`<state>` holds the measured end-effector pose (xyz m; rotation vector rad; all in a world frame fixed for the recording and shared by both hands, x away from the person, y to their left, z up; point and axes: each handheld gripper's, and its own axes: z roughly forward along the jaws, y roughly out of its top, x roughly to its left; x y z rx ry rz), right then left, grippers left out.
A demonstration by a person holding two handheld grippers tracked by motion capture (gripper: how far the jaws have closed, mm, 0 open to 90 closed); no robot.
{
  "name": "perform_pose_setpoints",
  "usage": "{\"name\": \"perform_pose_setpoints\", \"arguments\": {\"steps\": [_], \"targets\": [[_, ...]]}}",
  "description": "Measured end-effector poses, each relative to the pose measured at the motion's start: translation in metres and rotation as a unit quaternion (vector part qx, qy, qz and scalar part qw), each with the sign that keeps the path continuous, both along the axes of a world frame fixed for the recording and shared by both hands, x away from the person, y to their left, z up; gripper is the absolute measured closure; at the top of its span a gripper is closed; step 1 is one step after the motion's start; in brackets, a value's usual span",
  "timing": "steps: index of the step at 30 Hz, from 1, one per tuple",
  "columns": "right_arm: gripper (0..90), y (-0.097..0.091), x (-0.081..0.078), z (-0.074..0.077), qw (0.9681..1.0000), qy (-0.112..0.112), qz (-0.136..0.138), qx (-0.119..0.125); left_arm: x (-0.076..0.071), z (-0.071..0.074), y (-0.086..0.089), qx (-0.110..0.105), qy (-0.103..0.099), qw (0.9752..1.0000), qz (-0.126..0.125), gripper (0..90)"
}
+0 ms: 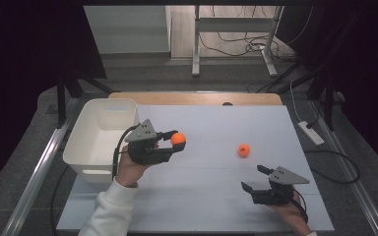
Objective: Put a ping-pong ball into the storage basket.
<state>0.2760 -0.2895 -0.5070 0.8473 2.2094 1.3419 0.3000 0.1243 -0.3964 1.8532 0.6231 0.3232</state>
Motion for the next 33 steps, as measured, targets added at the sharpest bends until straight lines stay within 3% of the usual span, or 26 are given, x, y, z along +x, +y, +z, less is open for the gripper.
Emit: {"name": "perform_pose_setpoints", "arguments": {"steps": [33], "targets": [[13.9, 0.000, 0.000, 0.000, 1.0000, 0.001, -0.002, -0.003, -0.002, 0.013, 0.044, -0.017, -0.009, 0.9971, 0.074, 50.5]]}}
